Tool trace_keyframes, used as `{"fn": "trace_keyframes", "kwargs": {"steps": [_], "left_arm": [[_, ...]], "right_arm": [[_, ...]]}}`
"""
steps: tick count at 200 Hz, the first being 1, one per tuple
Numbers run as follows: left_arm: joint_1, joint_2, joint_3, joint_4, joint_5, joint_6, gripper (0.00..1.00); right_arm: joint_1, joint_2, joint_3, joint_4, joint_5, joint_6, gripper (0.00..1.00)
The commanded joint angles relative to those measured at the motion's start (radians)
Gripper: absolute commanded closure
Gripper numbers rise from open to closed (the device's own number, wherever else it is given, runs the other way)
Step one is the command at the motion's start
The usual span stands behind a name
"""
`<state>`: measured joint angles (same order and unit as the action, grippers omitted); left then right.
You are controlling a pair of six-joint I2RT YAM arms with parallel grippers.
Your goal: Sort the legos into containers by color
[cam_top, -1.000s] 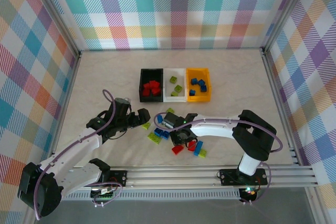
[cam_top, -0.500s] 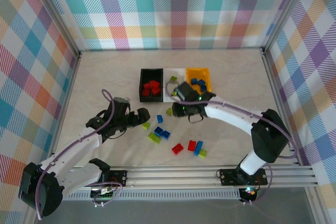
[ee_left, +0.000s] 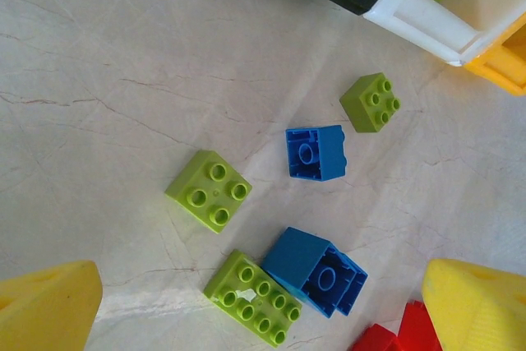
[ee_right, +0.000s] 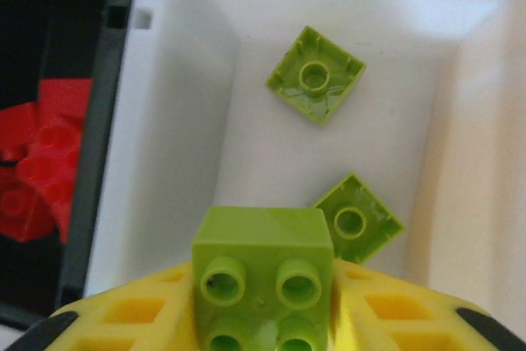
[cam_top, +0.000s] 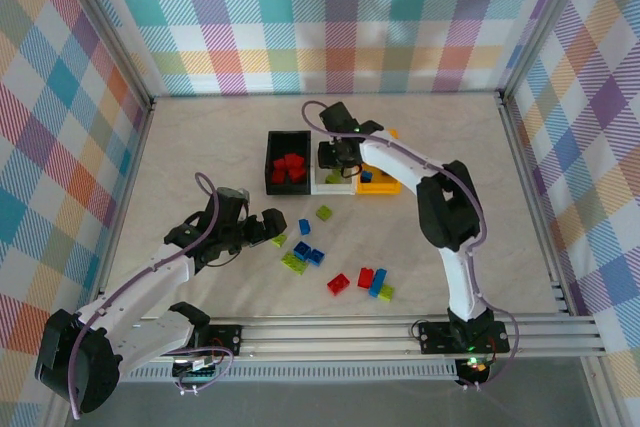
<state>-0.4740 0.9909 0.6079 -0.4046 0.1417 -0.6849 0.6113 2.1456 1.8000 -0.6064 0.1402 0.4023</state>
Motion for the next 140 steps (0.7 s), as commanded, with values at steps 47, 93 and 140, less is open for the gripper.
{"fn": "trace_keyframes", "kwargs": {"steps": [47,93,140], "left_arm": [[0.014,-0.020,0.015,-0.021,0.012,0.019,0.00],[0.019,-0.048,0.038,-0.058,-0.022,0.022,0.00],[0.044,-0.076,0.064,-0.127,-0.070,0.034,0.00]], "right_arm": [[0.016,-0.143,-0.055,-0.004,-0.031,-0.082,0.35],[0.121,-0.441,-0.459,0.144,-0.116,-0.072,0.32],[0.348,-0.483,-0.652,0.240,-0.141,-0.093,0.31]]}}
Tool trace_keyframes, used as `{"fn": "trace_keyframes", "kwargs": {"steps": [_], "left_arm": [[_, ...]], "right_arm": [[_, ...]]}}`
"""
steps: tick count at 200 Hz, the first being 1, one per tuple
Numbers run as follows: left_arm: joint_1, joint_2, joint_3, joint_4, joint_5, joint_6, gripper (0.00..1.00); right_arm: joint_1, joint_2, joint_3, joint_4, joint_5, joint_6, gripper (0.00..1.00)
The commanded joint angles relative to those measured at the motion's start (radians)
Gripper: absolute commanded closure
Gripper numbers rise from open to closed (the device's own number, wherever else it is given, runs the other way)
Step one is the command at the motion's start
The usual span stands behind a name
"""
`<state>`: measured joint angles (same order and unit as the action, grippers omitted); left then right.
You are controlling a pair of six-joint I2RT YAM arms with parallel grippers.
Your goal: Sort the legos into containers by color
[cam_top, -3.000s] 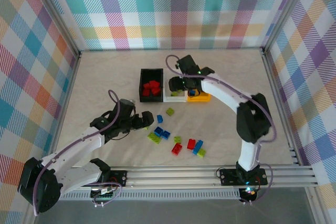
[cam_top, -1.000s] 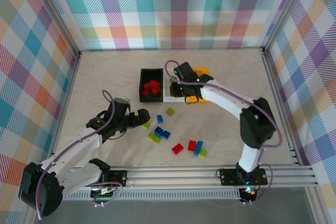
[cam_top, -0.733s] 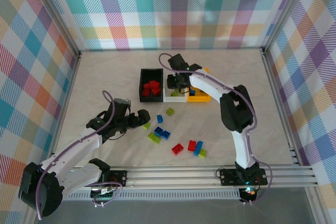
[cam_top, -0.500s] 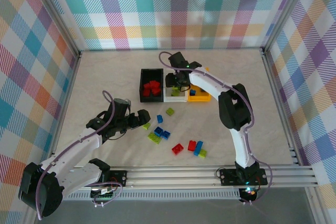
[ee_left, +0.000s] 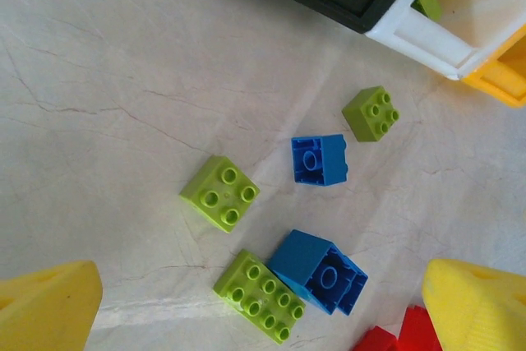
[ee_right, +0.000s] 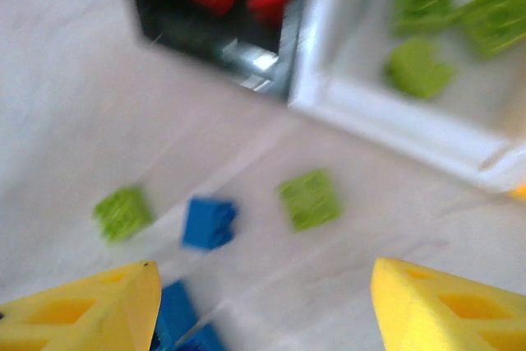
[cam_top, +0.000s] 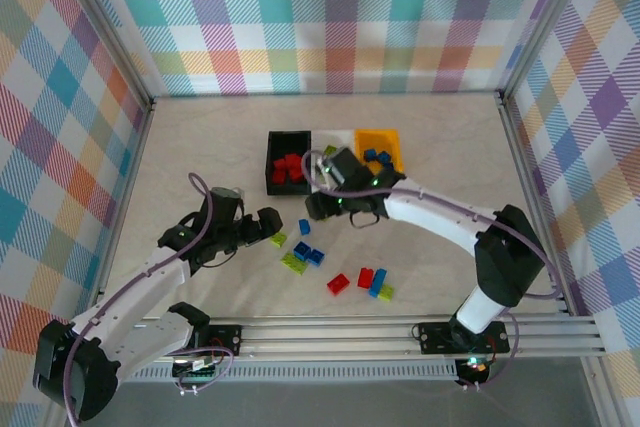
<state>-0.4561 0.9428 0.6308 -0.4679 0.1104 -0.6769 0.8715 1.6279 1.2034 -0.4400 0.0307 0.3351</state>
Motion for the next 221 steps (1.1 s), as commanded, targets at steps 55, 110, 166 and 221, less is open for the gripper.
{"fn": "trace_keyframes", "kwargs": {"steps": [55,110,166,221], "left_arm": [[0.055,-0.088,0.045,-0.107,-0.041,0.035,0.00],[0.068,-0.086,0.033,-0.098,-0.022,0.036,0.00],[0.076,-0.080,0.032,-0.097,-0.013,0.035,0.00],[0.077,-0.074,0.040,-0.089,-0.007,0.039,0.00]], "right_arm": [[0.184,0.169,-0.015,0.107,0.047,-0.061,0.31],[0.198,0.227,0.000,0.097,0.067,-0.073,0.39],[0.200,0.234,0.013,0.102,0.042,-0.077,0.57],[0.191,0.132,-0.004,0.109,0.092,-0.079,0.70]]}}
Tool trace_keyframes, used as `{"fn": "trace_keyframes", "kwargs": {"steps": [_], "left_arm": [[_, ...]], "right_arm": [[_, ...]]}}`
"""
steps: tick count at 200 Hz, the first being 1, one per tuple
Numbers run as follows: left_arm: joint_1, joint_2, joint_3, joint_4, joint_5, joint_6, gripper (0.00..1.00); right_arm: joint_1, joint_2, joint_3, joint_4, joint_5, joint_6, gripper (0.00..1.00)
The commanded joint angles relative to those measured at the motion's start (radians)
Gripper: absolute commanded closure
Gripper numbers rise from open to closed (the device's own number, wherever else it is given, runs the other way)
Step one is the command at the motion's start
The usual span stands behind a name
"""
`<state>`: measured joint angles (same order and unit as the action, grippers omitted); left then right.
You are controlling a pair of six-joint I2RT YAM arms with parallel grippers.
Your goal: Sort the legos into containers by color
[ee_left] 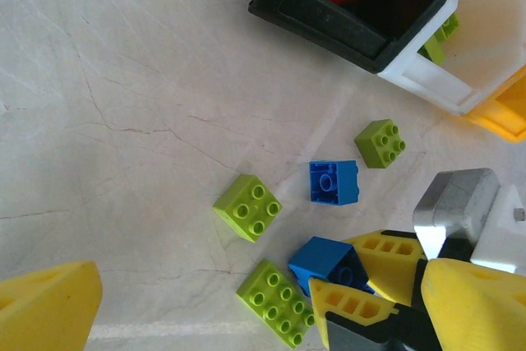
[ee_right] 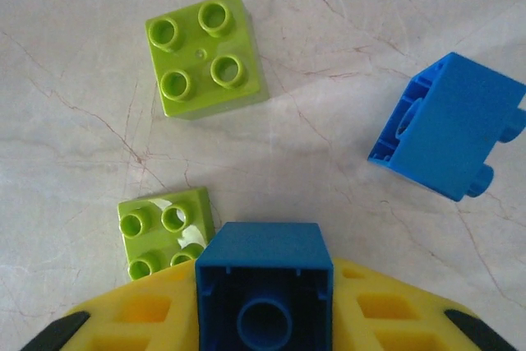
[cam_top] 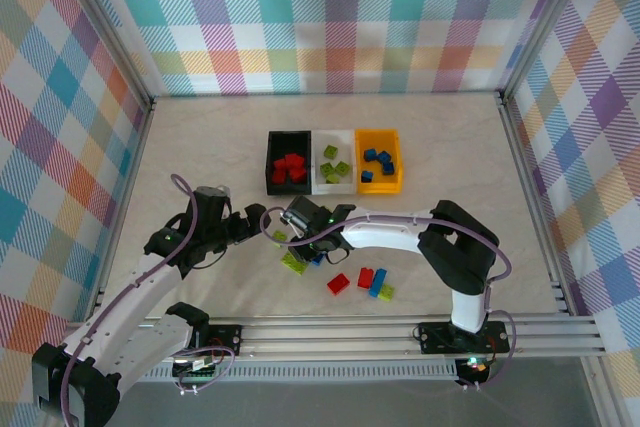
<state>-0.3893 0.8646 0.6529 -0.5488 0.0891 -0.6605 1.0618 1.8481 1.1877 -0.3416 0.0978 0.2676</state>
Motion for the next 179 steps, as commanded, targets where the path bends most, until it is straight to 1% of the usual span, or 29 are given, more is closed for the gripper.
{"fn": "trace_keyframes", "kwargs": {"steps": [1,29,44,65,81,105,125,159,179], "left_arm": [[0.010,0.005,0.018,-0.008,0.014,0.022,0.00],[0.012,0.016,0.020,-0.001,0.022,0.022,0.00],[0.012,0.024,0.019,0.006,0.029,0.022,0.00],[0.012,0.036,0.023,0.014,0.031,0.021,0.00],[0.013,0.046,0.025,0.022,0.038,0.018,0.00],[0.014,0.059,0.024,0.036,0.051,0.022,0.00],[0.013,0.063,0.019,0.049,0.064,0.023,0.00],[0.015,0.095,0.022,0.057,0.074,0.032,0.00],[0.015,0.129,0.025,0.058,0.069,0.039,0.01]], "right_arm": [[0.000,-0.091,0.011,0.011,0.026,-0.011,0.70],[-0.031,-0.176,-0.003,-0.005,0.053,-0.009,0.71],[-0.071,-0.244,-0.013,-0.023,0.085,-0.013,0.72],[-0.190,-0.317,-0.022,-0.054,0.115,0.001,0.72],[-0.320,-0.333,-0.018,-0.072,0.128,0.025,0.72],[-0.479,-0.256,0.052,-0.127,0.171,0.053,0.72],[-0.567,-0.159,0.121,-0.146,0.160,0.070,0.72],[-0.637,0.003,0.254,-0.175,0.136,0.083,0.70],[-0.652,0.068,0.319,-0.197,0.135,0.098,0.64]]}}
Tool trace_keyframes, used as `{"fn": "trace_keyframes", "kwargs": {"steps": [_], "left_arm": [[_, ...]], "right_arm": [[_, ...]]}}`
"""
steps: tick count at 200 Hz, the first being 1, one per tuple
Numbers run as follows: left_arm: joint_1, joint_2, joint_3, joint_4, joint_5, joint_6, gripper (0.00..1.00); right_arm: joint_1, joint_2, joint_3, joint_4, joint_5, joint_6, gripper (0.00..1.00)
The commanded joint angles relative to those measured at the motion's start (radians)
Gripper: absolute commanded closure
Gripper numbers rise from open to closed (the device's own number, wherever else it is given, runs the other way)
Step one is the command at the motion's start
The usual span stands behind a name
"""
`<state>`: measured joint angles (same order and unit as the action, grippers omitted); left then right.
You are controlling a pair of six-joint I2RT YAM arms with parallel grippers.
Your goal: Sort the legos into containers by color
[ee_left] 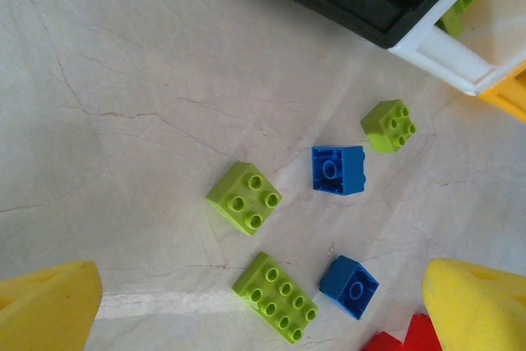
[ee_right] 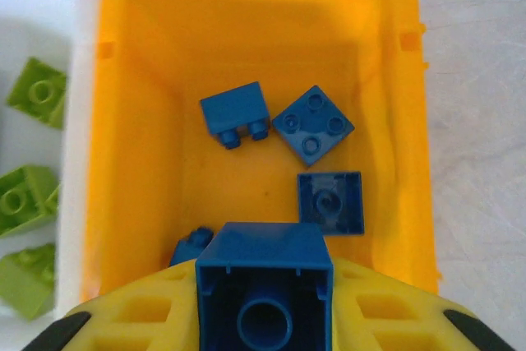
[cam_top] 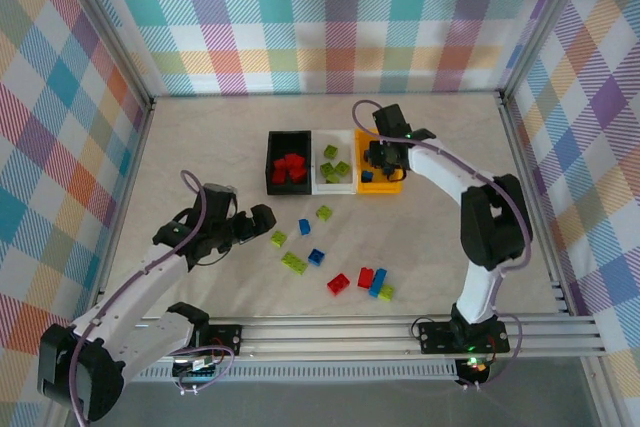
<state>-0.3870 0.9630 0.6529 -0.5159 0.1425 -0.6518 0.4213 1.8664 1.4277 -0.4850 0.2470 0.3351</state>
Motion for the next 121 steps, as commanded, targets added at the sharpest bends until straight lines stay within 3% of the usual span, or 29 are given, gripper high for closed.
{"fn": "trace_keyframes", "kwargs": {"steps": [1,62,93,121], "left_arm": [[0.013,0.032,0.026,0.025,0.016,0.031,0.01],[0.013,0.157,0.062,0.038,0.023,0.071,0.11],[-0.013,0.213,0.086,0.030,-0.008,0.096,0.14],[-0.087,0.289,0.115,0.016,-0.088,0.115,0.16]], "right_arm": [[-0.012,0.052,0.081,-0.056,-0.014,0.032,0.64],[-0.024,0.076,0.154,-0.082,-0.061,0.069,0.43],[-0.009,-0.027,0.091,-0.049,-0.109,0.077,0.37],[0.067,-0.146,-0.036,-0.007,-0.104,0.070,0.34]]}}
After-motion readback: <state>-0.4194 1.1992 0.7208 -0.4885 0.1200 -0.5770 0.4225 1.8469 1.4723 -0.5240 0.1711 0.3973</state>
